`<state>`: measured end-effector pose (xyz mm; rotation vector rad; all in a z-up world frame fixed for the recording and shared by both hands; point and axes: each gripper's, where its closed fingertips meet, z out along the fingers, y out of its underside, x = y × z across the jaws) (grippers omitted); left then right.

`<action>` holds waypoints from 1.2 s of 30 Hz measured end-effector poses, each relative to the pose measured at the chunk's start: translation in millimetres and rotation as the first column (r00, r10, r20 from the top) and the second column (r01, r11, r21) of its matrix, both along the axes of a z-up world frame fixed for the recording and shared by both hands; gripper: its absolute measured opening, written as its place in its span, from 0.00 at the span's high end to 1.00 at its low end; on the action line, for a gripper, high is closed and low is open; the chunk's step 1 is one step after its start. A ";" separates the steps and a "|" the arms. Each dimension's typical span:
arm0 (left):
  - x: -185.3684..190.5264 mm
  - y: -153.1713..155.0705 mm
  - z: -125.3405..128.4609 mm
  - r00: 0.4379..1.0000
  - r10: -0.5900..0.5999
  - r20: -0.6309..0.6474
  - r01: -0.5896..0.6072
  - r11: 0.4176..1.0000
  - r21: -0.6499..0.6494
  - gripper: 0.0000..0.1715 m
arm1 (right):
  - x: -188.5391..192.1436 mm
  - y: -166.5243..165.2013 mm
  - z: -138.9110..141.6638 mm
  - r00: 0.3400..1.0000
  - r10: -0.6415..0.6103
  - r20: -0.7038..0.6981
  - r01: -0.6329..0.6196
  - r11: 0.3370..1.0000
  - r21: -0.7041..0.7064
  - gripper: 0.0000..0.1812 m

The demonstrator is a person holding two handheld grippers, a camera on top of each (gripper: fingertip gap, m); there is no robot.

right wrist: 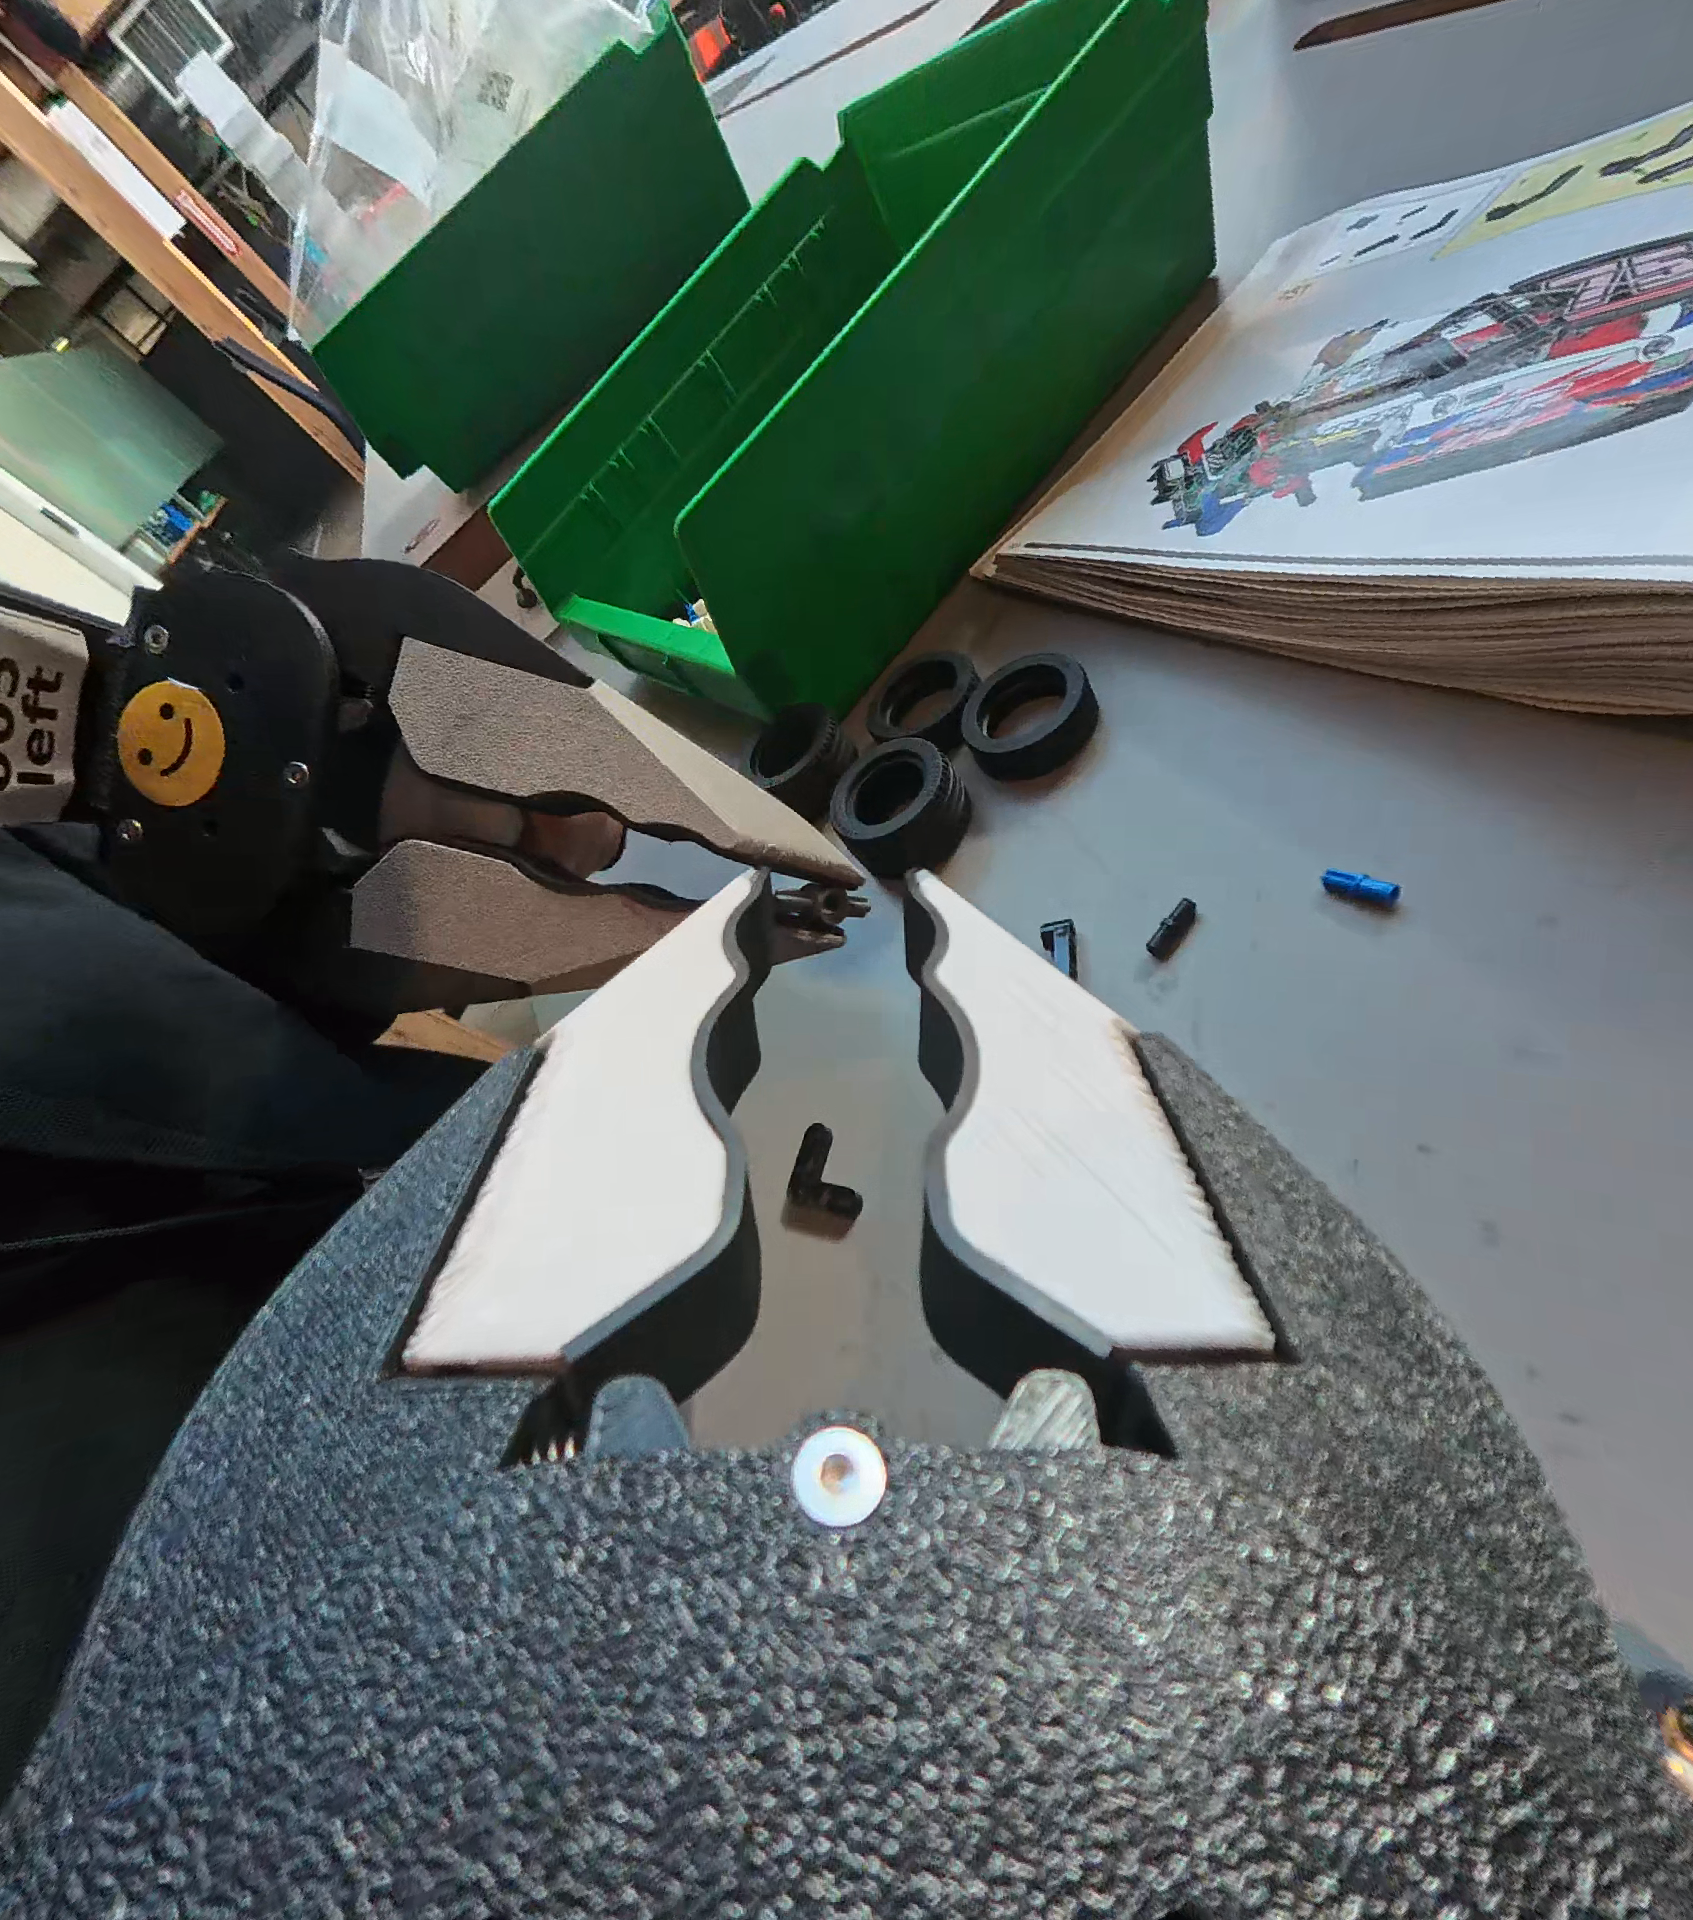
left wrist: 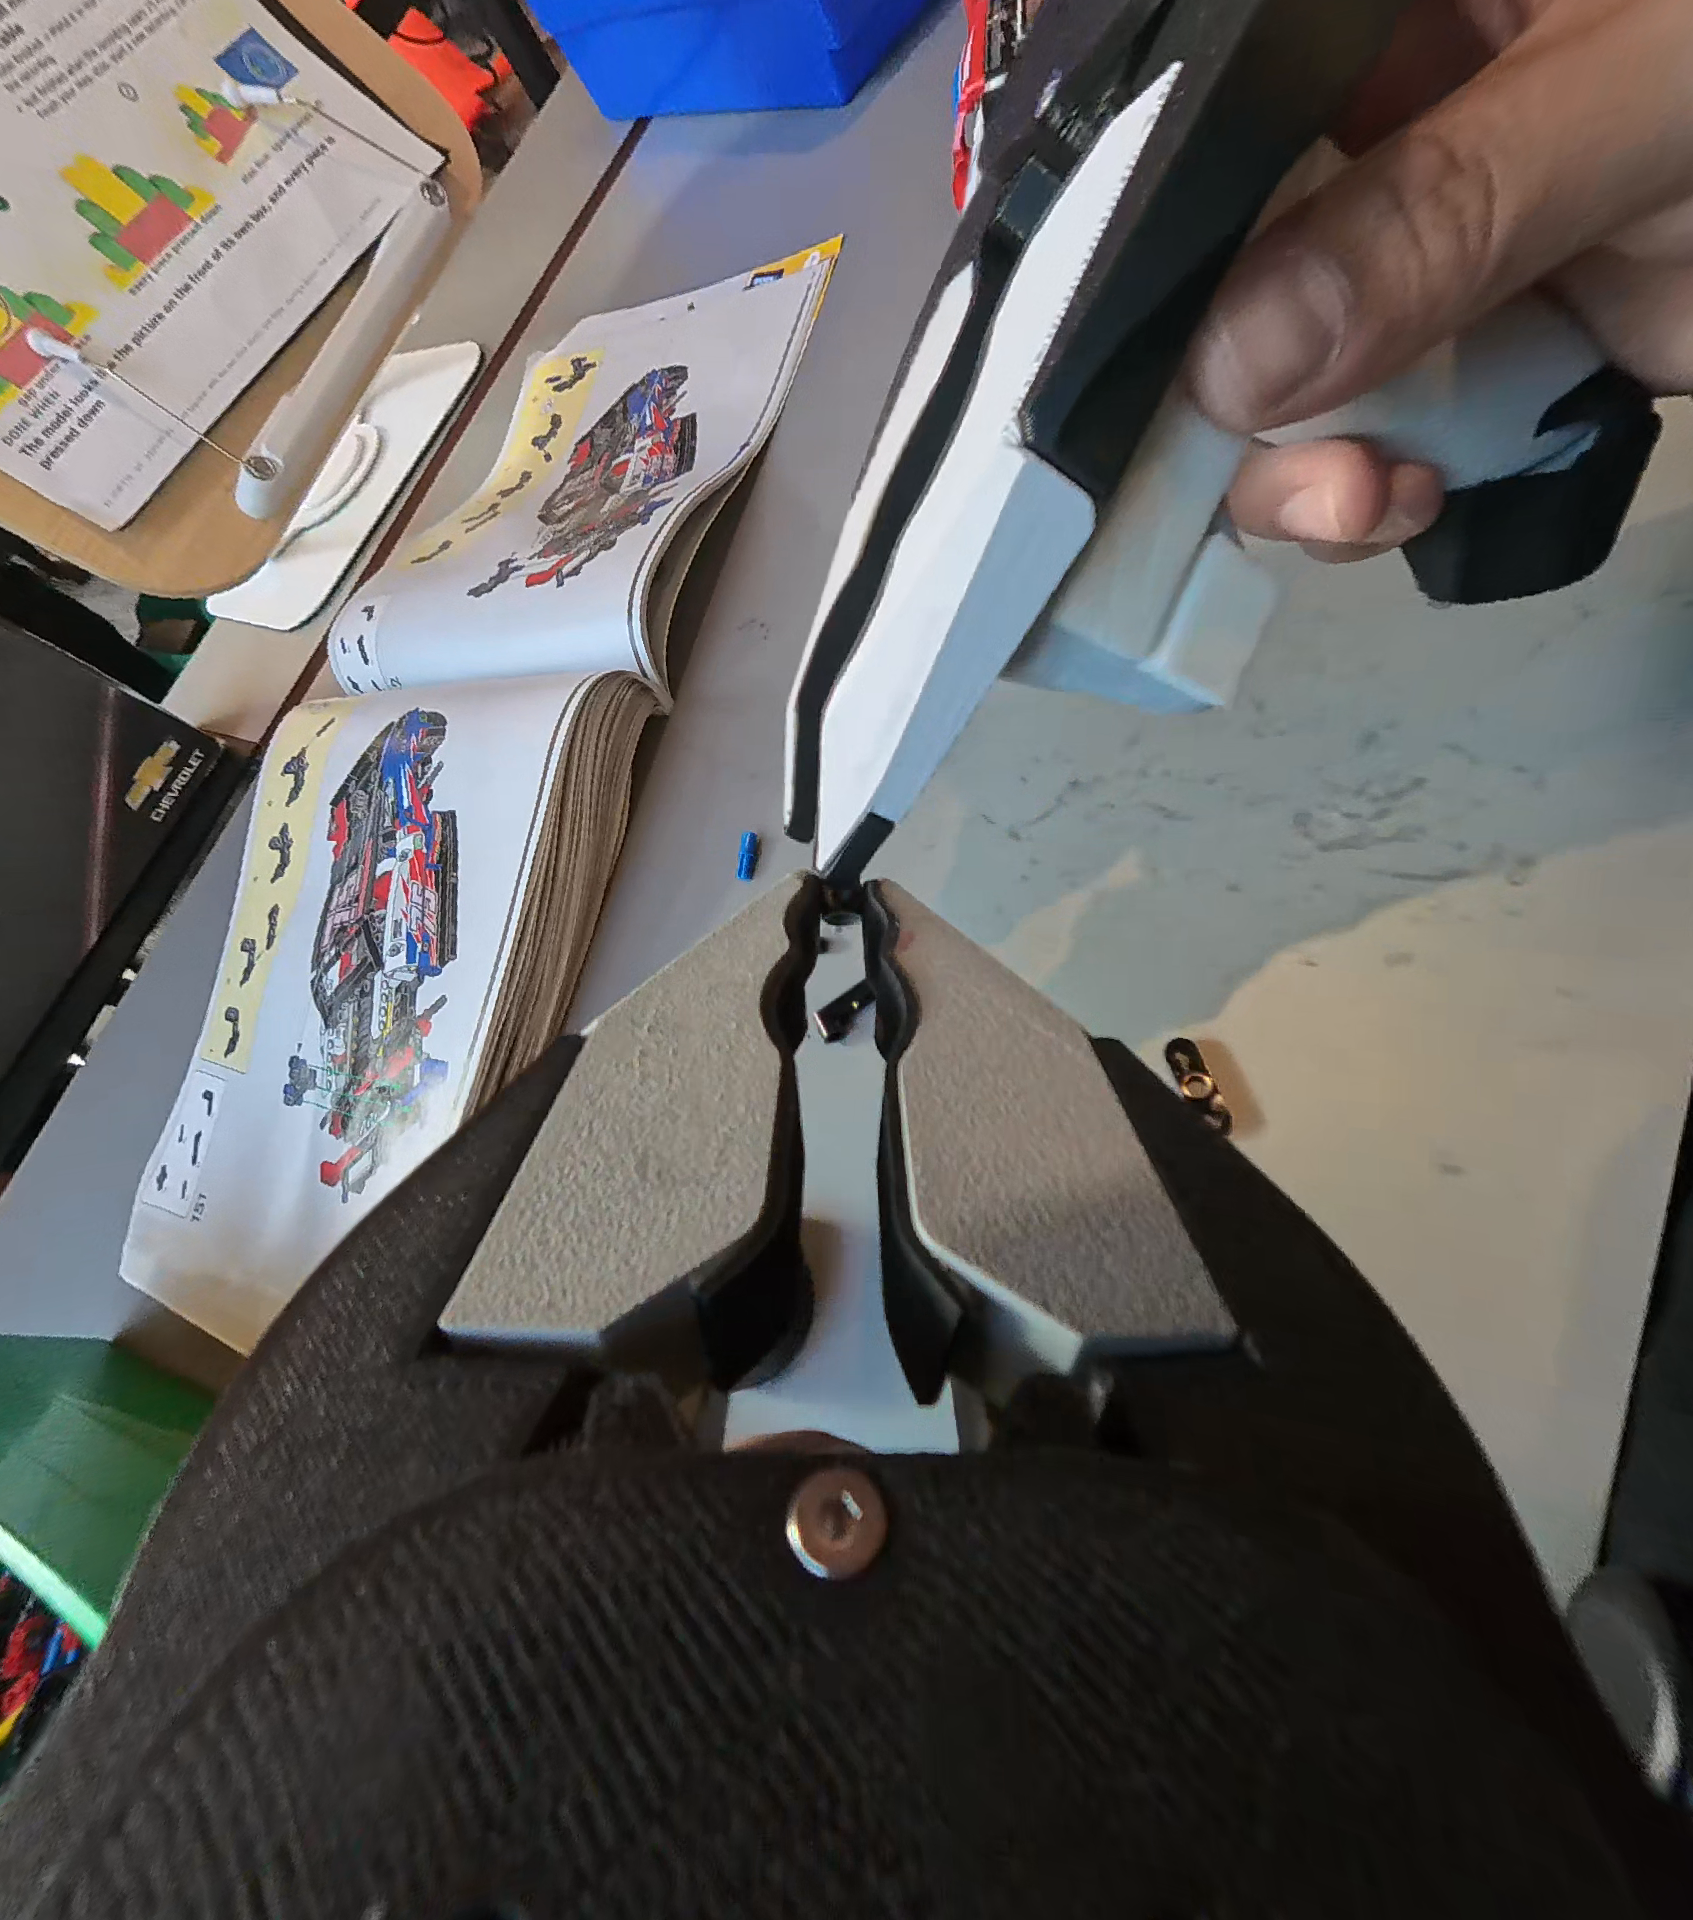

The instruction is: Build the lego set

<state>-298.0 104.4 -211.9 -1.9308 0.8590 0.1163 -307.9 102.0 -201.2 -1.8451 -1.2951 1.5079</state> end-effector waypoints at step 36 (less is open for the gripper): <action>16.7 -15.3 4.9 0.979 -0.158 0.131 0.138 0.979 0.149 0.97 | 13.3 -21.0 -6.0 0.984 0.174 0.030 -0.167 0.970 -0.175 0.96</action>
